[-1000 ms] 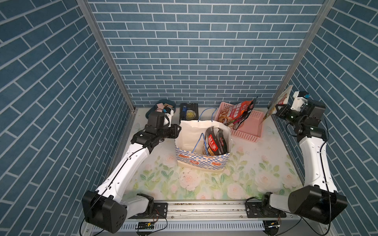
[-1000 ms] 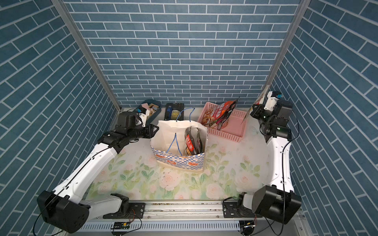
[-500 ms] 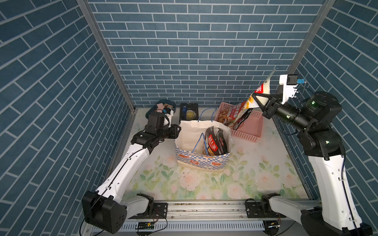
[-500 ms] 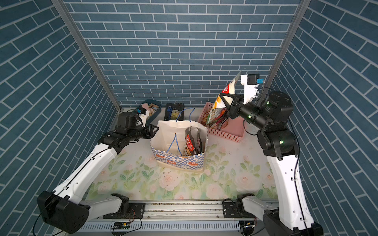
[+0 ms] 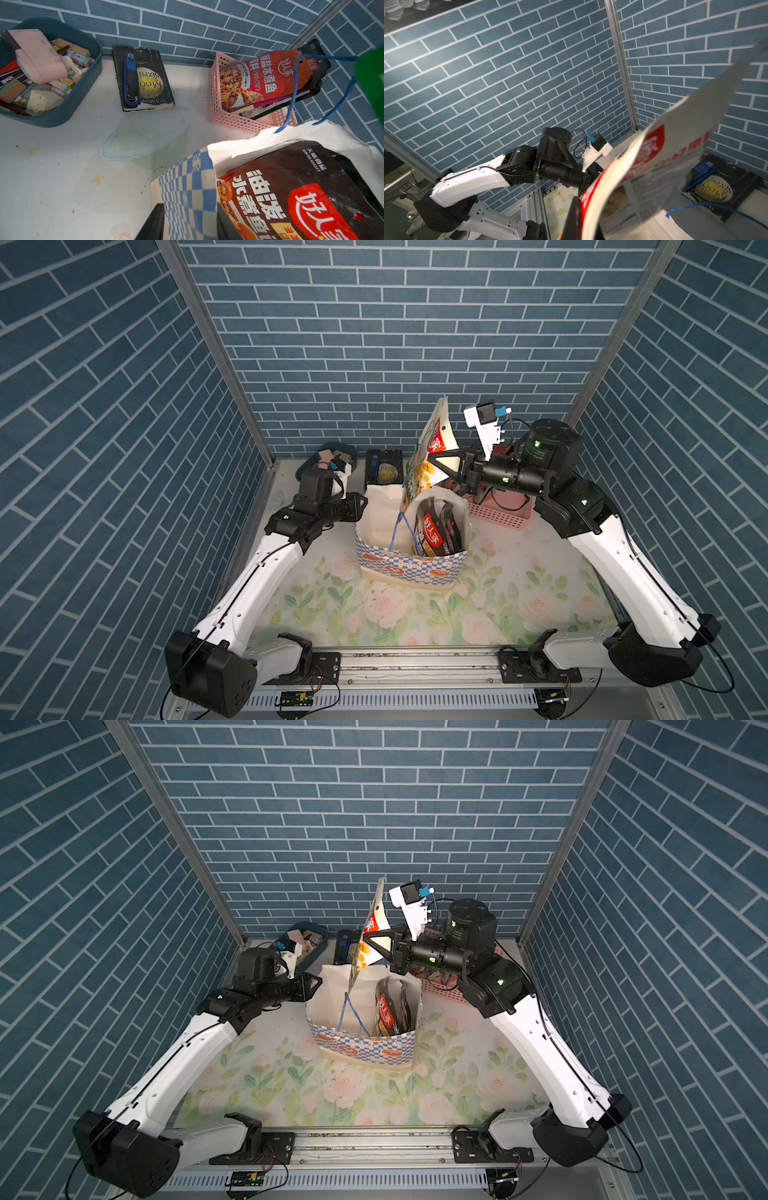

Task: Place the condiment packets inside the bag
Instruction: Pick up the condiment packet from the storage box, then place the condiment packet in the paper bag.

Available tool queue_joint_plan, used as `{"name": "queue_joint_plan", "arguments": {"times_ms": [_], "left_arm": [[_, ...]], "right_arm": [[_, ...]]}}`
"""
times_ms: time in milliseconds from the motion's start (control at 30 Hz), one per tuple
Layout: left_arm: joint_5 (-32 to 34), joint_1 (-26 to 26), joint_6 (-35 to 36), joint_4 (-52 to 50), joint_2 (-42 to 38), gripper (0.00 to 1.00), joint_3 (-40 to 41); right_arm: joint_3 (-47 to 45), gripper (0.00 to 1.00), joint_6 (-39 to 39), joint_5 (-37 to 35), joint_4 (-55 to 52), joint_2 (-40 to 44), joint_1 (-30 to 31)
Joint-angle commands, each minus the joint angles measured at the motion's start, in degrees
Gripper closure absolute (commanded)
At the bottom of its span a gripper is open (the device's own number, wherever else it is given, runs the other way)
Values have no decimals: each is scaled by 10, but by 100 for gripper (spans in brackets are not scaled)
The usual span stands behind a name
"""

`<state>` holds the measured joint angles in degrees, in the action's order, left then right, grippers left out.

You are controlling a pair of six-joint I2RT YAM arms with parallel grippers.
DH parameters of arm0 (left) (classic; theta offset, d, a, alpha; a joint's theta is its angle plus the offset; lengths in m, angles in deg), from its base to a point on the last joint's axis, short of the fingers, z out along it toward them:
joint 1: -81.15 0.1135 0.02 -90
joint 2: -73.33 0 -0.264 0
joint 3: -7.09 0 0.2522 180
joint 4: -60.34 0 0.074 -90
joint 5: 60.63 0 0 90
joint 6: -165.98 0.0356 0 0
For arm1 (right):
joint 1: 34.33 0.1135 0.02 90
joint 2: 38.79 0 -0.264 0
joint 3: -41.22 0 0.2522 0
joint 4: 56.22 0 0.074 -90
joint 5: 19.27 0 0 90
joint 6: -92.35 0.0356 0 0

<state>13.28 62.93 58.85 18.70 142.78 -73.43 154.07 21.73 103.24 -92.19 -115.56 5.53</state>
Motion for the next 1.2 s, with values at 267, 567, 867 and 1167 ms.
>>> {"name": "queue_joint_plan", "arguments": {"times_ms": [267,567,867,1167], "left_arm": [[5,3,4,3,-6,59,5],[8,3,3,3,-6,59,5],[12,3,3,-2,-6,59,2],[8,3,2,0,-3,59,3]], "right_arm": [[-72,100,-52,10,-58,37,2],[-104,100,-48,100,-111,63,2],[-108,100,-43,104,-161,74,1],[-144,100,-10,-33,-163,30,2]]}}
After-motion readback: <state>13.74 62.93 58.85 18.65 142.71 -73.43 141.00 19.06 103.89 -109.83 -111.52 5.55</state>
